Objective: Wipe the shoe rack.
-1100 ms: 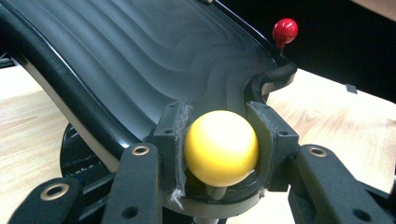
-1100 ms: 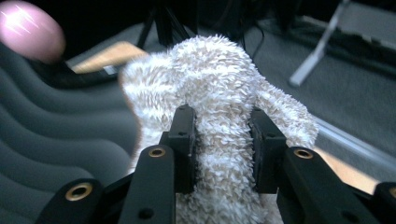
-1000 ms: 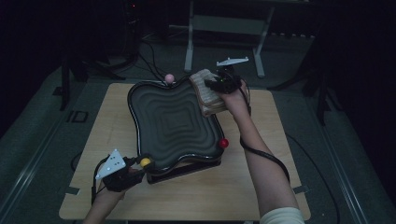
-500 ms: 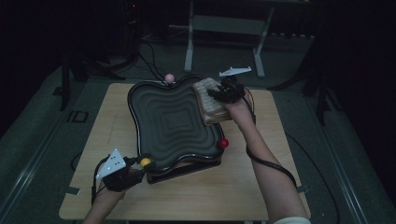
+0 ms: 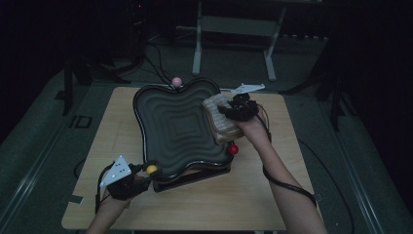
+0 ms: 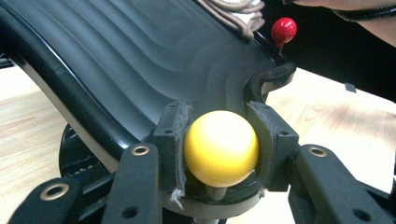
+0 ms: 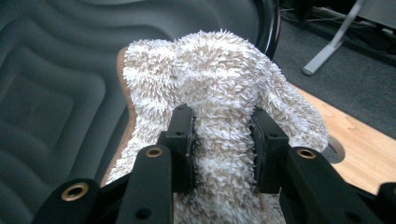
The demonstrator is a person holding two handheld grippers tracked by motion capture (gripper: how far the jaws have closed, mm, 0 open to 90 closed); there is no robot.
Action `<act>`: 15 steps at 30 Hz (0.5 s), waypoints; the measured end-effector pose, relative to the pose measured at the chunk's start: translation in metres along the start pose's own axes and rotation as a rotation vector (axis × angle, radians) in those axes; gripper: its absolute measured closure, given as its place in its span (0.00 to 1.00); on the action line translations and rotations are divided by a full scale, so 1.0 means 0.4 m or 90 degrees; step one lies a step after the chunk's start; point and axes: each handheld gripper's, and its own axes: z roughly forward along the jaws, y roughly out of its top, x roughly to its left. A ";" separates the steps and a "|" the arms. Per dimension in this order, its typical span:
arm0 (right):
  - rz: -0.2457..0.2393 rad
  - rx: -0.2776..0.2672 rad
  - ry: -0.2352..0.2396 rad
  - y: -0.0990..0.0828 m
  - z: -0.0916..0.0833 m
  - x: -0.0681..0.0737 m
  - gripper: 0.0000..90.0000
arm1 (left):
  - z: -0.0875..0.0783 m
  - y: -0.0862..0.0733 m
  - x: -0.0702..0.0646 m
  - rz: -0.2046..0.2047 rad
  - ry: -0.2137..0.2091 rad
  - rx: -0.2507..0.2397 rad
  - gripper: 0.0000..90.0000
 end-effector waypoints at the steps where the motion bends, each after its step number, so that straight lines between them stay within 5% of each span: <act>1: -0.001 0.001 0.003 -0.006 -0.003 0.001 0.73 | 0.000 0.000 0.000 -0.001 0.001 0.000 0.66; 15: -0.009 -0.004 0.026 -0.087 -0.036 0.024 0.73 | 0.000 -0.001 -0.002 -0.001 0.003 -0.001 0.66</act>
